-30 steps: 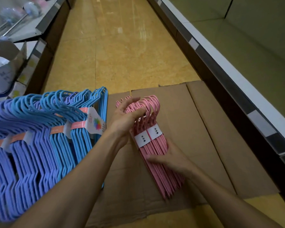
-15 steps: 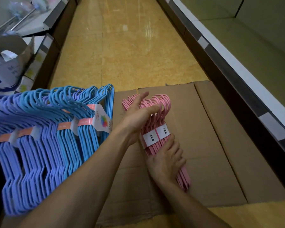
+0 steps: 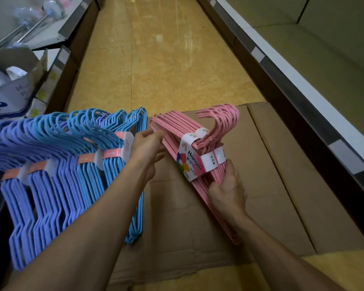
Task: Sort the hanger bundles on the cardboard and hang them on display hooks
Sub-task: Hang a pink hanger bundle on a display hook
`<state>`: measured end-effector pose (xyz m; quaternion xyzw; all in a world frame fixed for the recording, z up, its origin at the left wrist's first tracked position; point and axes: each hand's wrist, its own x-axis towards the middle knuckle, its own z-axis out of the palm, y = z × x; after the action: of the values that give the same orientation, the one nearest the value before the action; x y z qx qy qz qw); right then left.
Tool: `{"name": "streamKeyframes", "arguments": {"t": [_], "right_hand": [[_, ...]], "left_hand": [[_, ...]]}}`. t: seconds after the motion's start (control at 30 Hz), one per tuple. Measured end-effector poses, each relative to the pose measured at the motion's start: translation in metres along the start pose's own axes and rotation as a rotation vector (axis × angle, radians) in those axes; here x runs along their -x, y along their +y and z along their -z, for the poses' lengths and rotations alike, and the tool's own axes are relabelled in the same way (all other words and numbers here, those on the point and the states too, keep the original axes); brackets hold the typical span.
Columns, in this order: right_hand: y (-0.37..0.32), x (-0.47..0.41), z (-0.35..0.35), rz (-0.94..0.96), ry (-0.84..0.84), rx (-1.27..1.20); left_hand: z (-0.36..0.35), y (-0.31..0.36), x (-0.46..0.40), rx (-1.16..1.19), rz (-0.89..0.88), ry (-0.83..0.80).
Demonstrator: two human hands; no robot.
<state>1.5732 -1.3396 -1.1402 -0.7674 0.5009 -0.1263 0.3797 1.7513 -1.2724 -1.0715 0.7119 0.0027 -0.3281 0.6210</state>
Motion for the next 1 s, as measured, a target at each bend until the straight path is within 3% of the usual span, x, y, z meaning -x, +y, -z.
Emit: {"name": "streamKeyframes", "arguments": {"t": [0.1, 0.27, 0.37, 0.47, 0.8, 1.0], "right_hand": [[-0.004, -0.007, 0.017, 0.065, -0.073, -0.159], [-0.011, -0.012, 0.046, 0.189, -0.224, -0.385], [-0.012, -0.010, 0.051, 0.235, -0.273, -0.383], [-0.008, -0.013, 0.048, 0.228, -0.303, -0.382], [-0.029, -0.004, 0.057, 0.254, -0.234, -0.303], [-0.097, 0.030, 0.116, 0.262, -0.276, -0.228]], "left_hand": [[0.006, -0.006, -0.007, 0.004, 0.034, 0.079], [0.009, 0.005, -0.005, 0.300, 0.085, -0.088], [0.010, 0.017, -0.005, 0.566, 0.078, -0.158], [0.008, 0.021, -0.003, 0.656, 0.074, -0.158], [0.013, 0.030, 0.029, 0.690, 0.088, 0.015], [0.039, 0.098, 0.096, 0.772, 0.090, 0.086]]}}
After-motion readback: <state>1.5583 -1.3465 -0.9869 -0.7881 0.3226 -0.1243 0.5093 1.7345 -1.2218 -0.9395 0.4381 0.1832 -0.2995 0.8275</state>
